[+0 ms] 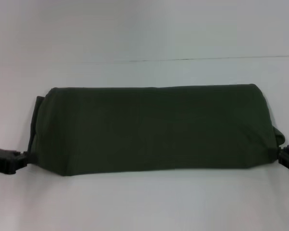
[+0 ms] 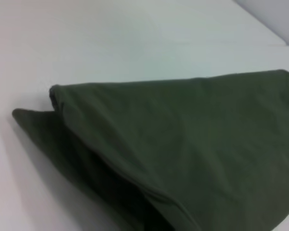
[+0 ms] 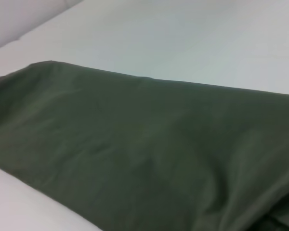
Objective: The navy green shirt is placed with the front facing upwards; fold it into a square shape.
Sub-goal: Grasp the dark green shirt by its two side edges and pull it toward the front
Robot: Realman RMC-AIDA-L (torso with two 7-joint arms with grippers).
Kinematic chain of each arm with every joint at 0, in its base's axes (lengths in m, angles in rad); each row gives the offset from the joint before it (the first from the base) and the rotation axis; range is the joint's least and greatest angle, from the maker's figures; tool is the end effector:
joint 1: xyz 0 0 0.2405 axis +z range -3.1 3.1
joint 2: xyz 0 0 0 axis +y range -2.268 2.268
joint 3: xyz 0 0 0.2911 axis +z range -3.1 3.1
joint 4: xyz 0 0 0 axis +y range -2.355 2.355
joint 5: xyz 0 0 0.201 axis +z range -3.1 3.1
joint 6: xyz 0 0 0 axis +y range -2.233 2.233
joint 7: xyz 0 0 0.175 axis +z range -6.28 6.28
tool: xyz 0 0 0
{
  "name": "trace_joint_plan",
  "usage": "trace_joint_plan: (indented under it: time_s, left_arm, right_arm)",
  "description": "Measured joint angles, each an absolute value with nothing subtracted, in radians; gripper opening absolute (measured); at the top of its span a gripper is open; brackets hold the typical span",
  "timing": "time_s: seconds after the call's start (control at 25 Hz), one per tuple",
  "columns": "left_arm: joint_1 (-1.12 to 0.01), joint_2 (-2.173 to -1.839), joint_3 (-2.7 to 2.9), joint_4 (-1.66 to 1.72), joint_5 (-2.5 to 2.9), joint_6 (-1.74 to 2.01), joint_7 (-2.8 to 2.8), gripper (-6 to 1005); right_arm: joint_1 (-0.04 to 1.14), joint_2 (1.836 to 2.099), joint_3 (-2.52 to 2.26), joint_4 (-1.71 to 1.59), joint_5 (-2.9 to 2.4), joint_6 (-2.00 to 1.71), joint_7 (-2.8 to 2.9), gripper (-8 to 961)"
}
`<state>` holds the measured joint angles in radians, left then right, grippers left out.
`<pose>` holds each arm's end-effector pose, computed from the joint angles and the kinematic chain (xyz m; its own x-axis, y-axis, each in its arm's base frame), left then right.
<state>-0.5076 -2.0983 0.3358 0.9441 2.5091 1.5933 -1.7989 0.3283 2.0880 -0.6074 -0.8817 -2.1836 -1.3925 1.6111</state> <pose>-0.3505 0.3357 0.0115 0.5936 0.7174 0.3647 0.8048 -0.5285 -0.2701 0.3721 0.3190 -0.0012 0.6927 -0.5909 -0.4135 -0.7209 -0.5837 -0.3736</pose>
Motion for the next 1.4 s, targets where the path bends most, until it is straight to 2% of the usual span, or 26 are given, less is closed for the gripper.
trace_joint_plan:
  time_s: [0.76,1.32,1.4]
  left_arm:
    - [-0.435,-2.086,0.319,1.081,2.62,1.811,-1.741,53]
    - [-0.446,-2.096,0.336,1.059,2.606,1.608,-1.885,54]
    - [-0.447,-2.097,0.339,1.058,2.607,1.594,-1.919,147]
  right_arm:
    - [0.293,2.086,-0.597,-0.882,-2.19,-1.55,1.55,18]
    - [0.305,2.086,-0.593,-0.882,-2.19,-1.544,1.546,17]
    - [0.305,2.086,-0.592,-0.882,-2.19,-1.544,1.546,17]
